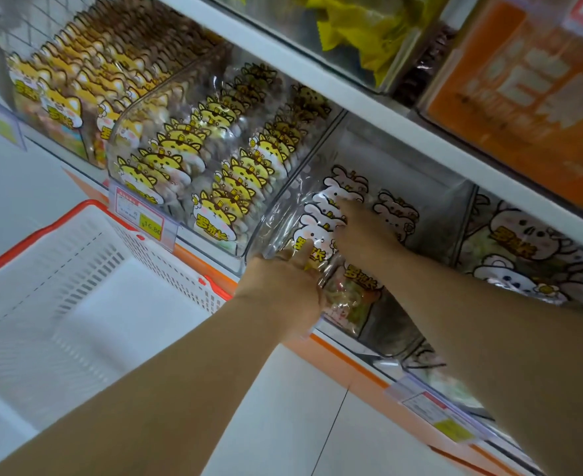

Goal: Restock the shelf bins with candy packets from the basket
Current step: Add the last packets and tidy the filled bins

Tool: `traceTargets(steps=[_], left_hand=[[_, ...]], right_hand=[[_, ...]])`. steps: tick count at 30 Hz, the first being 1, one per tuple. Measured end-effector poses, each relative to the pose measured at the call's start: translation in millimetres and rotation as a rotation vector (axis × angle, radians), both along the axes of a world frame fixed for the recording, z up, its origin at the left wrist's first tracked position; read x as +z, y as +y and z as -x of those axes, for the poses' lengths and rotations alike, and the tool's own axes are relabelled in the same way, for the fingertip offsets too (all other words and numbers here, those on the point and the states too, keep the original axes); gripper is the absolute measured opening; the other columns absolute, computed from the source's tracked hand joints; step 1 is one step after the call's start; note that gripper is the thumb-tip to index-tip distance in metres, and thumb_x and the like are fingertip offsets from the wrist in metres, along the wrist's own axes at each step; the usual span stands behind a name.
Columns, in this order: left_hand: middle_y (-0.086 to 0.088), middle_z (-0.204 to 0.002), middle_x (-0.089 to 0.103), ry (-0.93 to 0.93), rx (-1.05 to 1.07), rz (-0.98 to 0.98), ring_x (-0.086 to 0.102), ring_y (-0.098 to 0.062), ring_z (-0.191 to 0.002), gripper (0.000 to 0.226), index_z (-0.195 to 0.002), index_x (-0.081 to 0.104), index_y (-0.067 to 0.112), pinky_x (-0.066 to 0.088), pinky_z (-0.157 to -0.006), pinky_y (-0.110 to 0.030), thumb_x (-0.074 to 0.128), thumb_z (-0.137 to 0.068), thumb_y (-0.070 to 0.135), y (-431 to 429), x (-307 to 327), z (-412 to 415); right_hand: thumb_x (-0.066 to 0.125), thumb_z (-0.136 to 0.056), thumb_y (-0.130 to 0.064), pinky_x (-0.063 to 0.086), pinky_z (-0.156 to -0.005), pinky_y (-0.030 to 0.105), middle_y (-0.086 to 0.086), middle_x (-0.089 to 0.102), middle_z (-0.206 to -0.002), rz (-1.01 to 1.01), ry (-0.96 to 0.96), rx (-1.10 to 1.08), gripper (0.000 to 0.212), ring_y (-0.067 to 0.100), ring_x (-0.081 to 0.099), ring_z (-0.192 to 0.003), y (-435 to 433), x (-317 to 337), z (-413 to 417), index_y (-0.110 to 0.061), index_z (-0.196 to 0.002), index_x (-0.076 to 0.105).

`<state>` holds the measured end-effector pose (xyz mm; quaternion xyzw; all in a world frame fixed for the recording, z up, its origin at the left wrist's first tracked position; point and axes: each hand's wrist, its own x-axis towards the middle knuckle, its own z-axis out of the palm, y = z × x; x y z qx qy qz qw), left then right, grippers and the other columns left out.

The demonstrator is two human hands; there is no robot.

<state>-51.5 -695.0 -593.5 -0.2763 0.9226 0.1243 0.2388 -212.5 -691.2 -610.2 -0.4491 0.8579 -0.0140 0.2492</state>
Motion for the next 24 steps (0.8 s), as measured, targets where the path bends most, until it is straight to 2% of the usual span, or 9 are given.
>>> traceTargets(steps=[3,5,7,9,13,16,18,22,24], left_hand=[[0.000,-0.167,-0.013,-0.023,-0.020,-0.001,0.012,-0.025,-0.153,0.052,-0.155,0.026,0.031,0.036,-0.110,-0.051,0.036,-0.105,0.040,0,1,0],[-0.001,-0.167,-0.014,-0.042,-0.029,-0.005,0.010,-0.025,-0.154,0.050,-0.154,0.029,0.031,0.036,-0.109,-0.052,0.038,-0.105,0.040,-1,3,1],[-0.001,-0.167,-0.014,-0.057,-0.033,-0.011,0.010,-0.025,-0.154,0.049,-0.153,0.031,0.033,0.037,-0.109,-0.052,0.037,-0.105,0.039,-1,3,3],[-0.001,-0.166,-0.015,-0.078,-0.036,-0.017,0.008,-0.026,-0.154,0.049,-0.153,0.031,0.034,0.038,-0.108,-0.052,0.037,-0.105,0.040,-2,3,5],[0.000,-0.166,-0.015,-0.064,0.002,-0.028,0.009,-0.025,-0.154,0.051,-0.155,0.029,0.032,0.037,-0.109,-0.050,0.036,-0.105,0.040,-3,1,5],[0.002,-0.168,-0.006,0.043,0.021,-0.024,0.019,-0.025,-0.152,0.049,-0.153,0.030,0.035,0.031,-0.115,-0.048,0.022,-0.106,0.044,-2,2,-2],[0.005,-0.168,0.006,0.136,0.023,-0.008,0.029,-0.022,-0.148,0.047,-0.149,0.036,0.039,0.026,-0.117,-0.043,0.020,-0.106,0.046,1,1,-12],[0.004,-0.164,0.024,0.179,-0.014,0.054,0.035,-0.024,-0.144,0.052,-0.143,0.048,0.037,0.023,-0.118,-0.043,0.013,-0.105,0.046,5,-1,-22],[0.004,-0.164,0.024,0.159,0.005,0.047,0.032,-0.025,-0.146,0.053,-0.146,0.045,0.035,0.022,-0.119,-0.044,0.013,-0.104,0.045,5,-1,-21]], right_hand=[[0.040,-0.089,-0.022,0.038,-0.110,0.050,0.006,0.031,-0.157,0.028,0.080,0.022,0.060,0.035,0.036,-0.139,-13,13,10,-0.030,-0.148,0.036],[0.031,-0.085,-0.027,0.037,-0.109,0.053,0.012,0.034,-0.151,-0.084,0.024,0.022,0.054,0.039,0.037,-0.135,-19,10,9,-0.020,-0.136,0.049],[0.029,-0.094,-0.022,0.027,-0.114,0.055,0.014,0.033,-0.151,-0.192,0.039,0.029,0.046,0.039,0.029,-0.139,-17,6,2,-0.011,-0.133,0.051],[0.030,-0.102,-0.017,0.019,-0.118,0.051,0.013,0.028,-0.156,-0.186,0.048,0.016,0.044,0.035,0.021,-0.144,-13,6,0,-0.014,-0.144,0.041],[0.041,-0.100,-0.021,0.023,-0.119,0.050,0.005,0.012,-0.165,0.017,0.012,-0.068,0.064,0.033,0.015,-0.149,-3,14,-9,-0.021,-0.158,0.015],[0.055,-0.097,-0.022,0.046,-0.101,0.047,0.009,0.040,-0.147,0.003,0.074,0.066,0.048,0.031,0.045,-0.130,28,38,-22,-0.022,-0.143,0.043],[0.058,-0.096,-0.022,0.052,-0.091,0.044,0.006,0.045,-0.135,-0.113,0.197,0.308,0.033,0.029,0.051,-0.121,51,50,-27,-0.028,-0.128,0.057],[0.043,-0.100,-0.016,0.032,-0.112,0.051,0.017,-0.007,-0.163,-0.529,0.171,0.642,0.062,0.039,0.004,-0.150,75,42,-31,-0.046,-0.151,0.025],[0.041,-0.101,-0.022,0.026,-0.115,0.057,0.017,-0.014,-0.164,-0.561,0.241,0.668,0.061,0.038,-0.002,-0.151,80,38,-33,-0.047,-0.153,0.017]])
